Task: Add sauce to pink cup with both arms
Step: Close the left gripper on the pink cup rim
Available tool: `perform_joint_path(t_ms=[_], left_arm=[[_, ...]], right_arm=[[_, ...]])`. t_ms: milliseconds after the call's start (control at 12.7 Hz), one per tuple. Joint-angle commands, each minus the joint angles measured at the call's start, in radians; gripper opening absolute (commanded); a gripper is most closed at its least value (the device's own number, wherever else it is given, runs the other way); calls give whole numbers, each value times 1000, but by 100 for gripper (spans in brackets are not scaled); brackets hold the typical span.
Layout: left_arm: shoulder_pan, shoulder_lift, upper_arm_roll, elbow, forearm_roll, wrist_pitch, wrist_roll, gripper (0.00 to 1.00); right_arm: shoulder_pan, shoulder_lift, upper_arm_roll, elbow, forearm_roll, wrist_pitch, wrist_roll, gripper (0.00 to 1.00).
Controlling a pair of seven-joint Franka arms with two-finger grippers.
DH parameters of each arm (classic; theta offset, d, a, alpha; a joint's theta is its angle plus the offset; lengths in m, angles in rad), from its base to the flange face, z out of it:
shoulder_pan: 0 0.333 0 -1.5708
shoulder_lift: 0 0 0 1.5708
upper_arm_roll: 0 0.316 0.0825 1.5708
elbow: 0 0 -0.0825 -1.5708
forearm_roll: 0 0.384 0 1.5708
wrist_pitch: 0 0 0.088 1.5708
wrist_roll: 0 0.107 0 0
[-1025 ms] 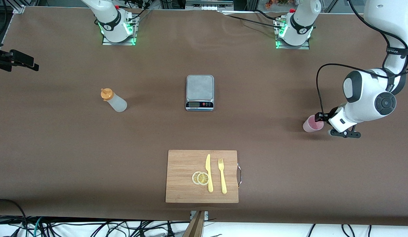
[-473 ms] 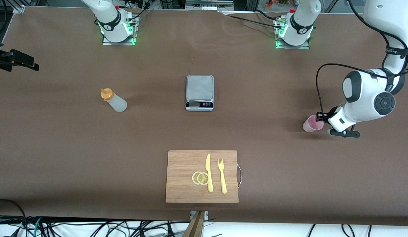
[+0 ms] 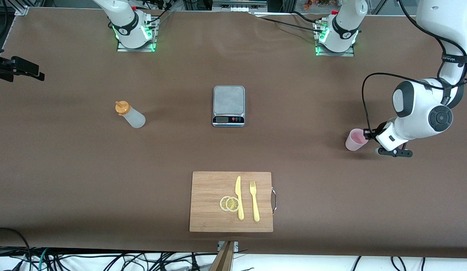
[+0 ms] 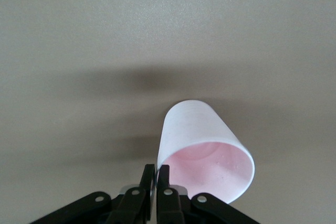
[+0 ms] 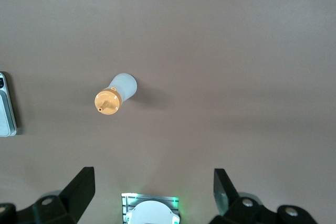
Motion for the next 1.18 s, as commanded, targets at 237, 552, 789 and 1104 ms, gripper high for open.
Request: perform_joint_path(t_ms=[237,552,789,1104], left_arm=[[-10,-5,11,-10,-20,13,6,0],[-10,-5,12,5,-65,1,6,0],[-10,-6,11,10,-86,-14,5,0],[-23,-11,7,42,-149,-108,-3,0]], right_arm=[[-2,4,7,21,-9,-19,-14,100],[-3,4,7,21,-9,-19,-14,100],[-3,4,5,21,-7,-21,-14,100],[-3,4,4,21,-7,-19,-14,100]])
